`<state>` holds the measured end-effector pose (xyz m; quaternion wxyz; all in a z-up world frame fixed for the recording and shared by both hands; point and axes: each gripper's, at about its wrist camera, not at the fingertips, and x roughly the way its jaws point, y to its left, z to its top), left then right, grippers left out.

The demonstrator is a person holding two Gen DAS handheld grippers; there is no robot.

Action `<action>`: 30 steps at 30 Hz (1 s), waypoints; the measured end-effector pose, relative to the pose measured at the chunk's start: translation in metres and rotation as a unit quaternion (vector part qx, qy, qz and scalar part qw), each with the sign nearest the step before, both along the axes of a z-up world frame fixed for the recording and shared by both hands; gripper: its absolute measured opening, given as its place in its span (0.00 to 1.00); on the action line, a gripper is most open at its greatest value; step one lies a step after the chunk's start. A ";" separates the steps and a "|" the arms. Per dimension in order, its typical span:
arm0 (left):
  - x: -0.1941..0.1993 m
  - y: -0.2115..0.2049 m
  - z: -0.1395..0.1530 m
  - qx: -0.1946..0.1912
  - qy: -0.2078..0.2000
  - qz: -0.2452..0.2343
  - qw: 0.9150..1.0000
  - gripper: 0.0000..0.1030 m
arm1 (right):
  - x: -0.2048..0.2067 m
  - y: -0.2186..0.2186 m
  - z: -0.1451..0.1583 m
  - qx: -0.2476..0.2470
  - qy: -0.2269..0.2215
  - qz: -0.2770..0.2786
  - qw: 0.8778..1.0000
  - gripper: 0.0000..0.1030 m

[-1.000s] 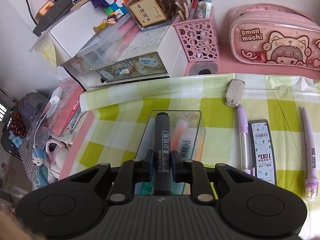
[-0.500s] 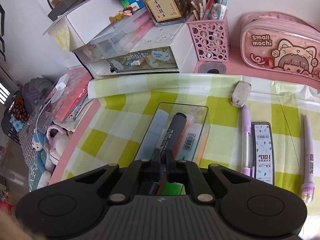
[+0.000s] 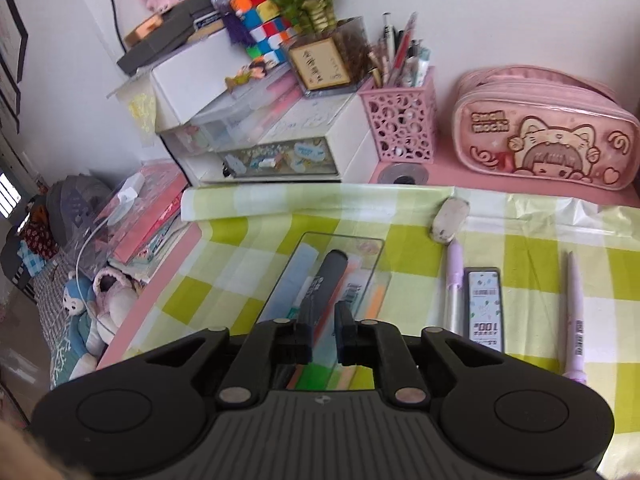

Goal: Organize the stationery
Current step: 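Lower the black marker into the clear box and open the right tool, then grasp the white pencil-lead case with the right tool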

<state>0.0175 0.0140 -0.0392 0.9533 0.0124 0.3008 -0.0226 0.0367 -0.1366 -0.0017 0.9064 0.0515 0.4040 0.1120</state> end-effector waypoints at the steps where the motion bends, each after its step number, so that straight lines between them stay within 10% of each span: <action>1: 0.000 0.000 0.000 0.000 0.000 0.000 1.000 0.71 | 0.000 -0.008 0.002 -0.003 -0.006 -0.015 1.000 0.19; 4: 0.000 0.000 0.000 0.000 0.000 0.000 1.000 0.71 | -0.002 -0.029 -0.002 -0.046 -0.024 -0.068 0.996 0.45; 16: 0.000 0.000 0.000 0.000 0.000 -0.001 1.000 0.71 | -0.011 -0.052 -0.020 -0.083 -0.090 -0.073 0.990 0.89; 23: 0.000 0.000 0.000 0.000 0.000 0.000 1.000 0.71 | -0.010 -0.064 -0.025 -0.085 -0.096 -0.088 0.988 0.86; 25: 0.000 0.000 0.000 0.000 0.000 0.000 1.000 0.71 | -0.004 -0.067 -0.029 -0.096 -0.072 -0.099 0.988 0.41; 30: 0.000 0.000 0.000 0.000 -0.001 0.000 1.000 0.71 | 0.004 -0.070 -0.041 -0.097 -0.035 -0.095 0.990 0.35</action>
